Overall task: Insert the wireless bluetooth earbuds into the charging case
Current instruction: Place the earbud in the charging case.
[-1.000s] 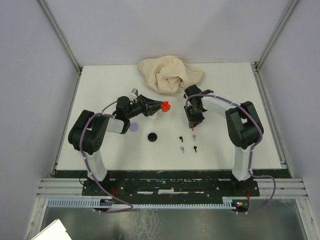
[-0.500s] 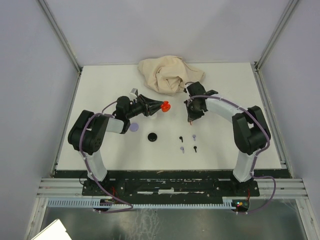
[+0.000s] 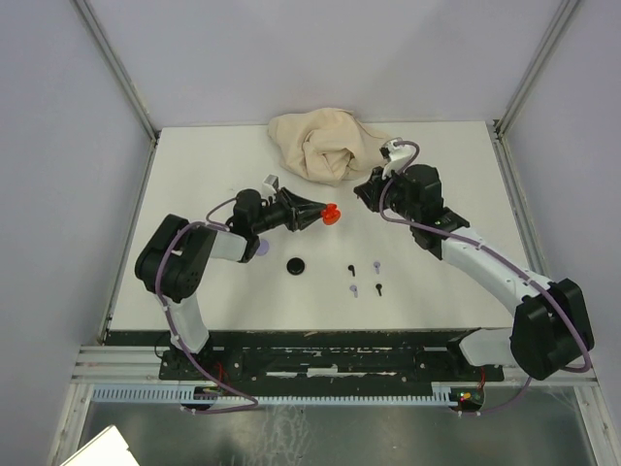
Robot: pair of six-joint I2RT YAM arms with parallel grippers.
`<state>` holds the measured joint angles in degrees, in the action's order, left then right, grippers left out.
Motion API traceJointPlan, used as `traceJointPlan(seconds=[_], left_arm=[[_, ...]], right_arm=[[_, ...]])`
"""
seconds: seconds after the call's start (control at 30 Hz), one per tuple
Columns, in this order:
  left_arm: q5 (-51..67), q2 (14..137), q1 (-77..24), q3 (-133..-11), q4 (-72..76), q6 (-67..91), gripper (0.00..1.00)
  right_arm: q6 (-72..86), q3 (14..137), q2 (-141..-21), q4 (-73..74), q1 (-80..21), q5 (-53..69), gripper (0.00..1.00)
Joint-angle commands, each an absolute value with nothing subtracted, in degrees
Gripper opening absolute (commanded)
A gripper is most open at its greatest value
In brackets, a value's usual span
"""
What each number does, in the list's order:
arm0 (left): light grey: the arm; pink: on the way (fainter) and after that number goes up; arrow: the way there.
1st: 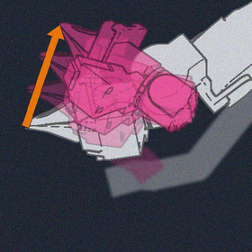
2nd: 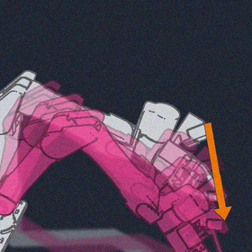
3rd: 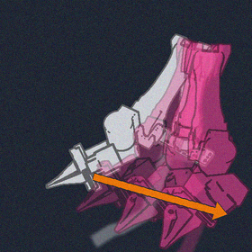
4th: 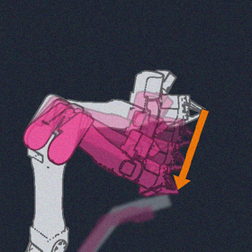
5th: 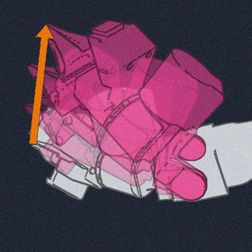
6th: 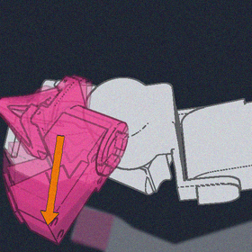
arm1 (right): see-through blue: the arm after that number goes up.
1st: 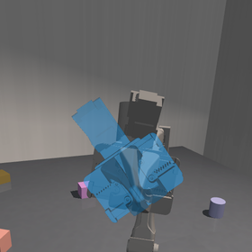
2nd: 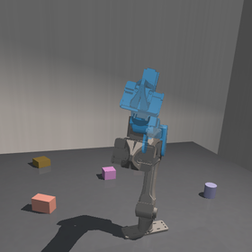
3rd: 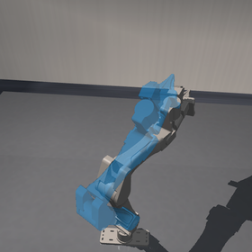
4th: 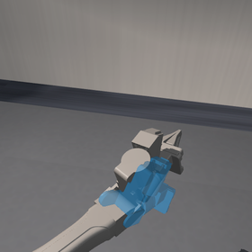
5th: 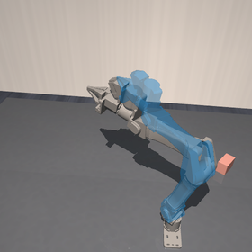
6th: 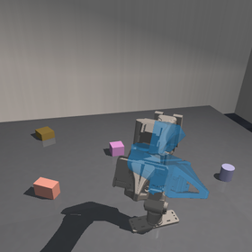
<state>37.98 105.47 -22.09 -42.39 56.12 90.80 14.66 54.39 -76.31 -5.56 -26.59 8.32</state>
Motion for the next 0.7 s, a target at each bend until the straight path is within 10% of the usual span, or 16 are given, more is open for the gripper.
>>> traceJointPlan(seconds=[0.0,0.67], left_arm=[[39.3,104.8,-23.8,-44.9,58.1,87.7,0.03],[38.2,103.7,-25.0,-47.0,57.4,88.3,0.03]], right_arm=[[12.5,51.1,-75.5,-18.3,-28.2,9.4,0.01],[8.5,49.5,-77.0,-17.5,-33.7,8.0,0.01]])
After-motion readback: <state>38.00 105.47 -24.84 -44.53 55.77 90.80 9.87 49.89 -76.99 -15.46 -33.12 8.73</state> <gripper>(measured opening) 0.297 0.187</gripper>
